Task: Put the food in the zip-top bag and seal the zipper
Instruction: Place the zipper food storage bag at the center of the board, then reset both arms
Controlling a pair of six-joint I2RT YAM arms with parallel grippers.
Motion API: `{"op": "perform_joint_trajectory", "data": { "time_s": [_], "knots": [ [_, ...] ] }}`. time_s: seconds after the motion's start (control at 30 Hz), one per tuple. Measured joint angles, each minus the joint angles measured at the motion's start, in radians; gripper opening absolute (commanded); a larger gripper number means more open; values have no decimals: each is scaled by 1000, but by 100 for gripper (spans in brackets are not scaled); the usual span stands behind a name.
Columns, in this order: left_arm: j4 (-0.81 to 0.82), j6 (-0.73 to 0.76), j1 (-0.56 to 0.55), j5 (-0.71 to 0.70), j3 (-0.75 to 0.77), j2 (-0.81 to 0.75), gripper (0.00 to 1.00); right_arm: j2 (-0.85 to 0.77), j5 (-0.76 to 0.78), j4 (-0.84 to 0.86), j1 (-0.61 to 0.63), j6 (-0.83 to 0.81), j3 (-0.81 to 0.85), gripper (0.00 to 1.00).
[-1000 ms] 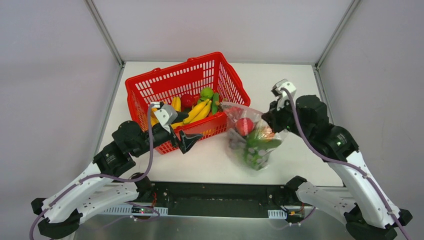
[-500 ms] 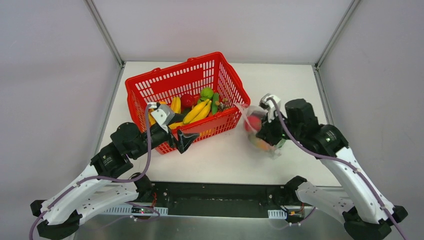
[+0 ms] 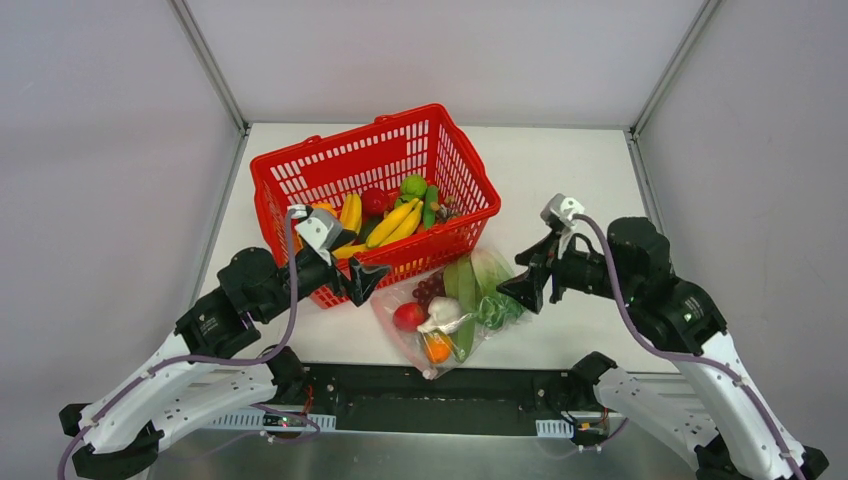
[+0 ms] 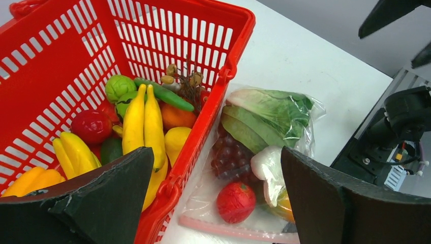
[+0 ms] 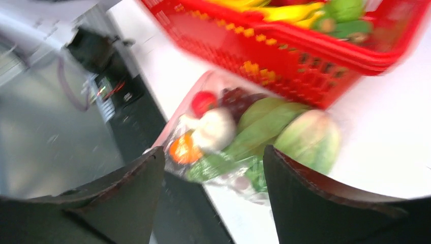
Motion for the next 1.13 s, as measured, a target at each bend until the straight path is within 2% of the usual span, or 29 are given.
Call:
{"op": "perform_joint_trajectory", "data": {
  "time_s": [0.07,0.23,0.37,0.47,0.57,0.73,0.93,1.13],
  "knots": [
    [-13,-11,0,-16,6,-3,99,-37,101,83,0,50,-39,75],
    [-62,-42,0,-88,42,-8,99,-47,468,230,1,198,-132,79],
    [-108,-82,0,-286,66,-26,99,-39,724,283,0,299,-184,84],
    [-167,-116,5,-478,93,-36,99,-48,850,301,-3,360,-210,89],
    [-258,-134,37,-590,175,-3,99,-61,936,312,-14,401,-228,92],
    [-370,-179,146,-618,317,126,99,-34,939,309,-92,433,-228,93],
    [-499,-311,154,-620,337,249,99,55,846,295,-154,477,-220,94],
    [-519,-371,158,-640,292,192,99,4,780,322,-156,497,-228,94]
  ]
}}
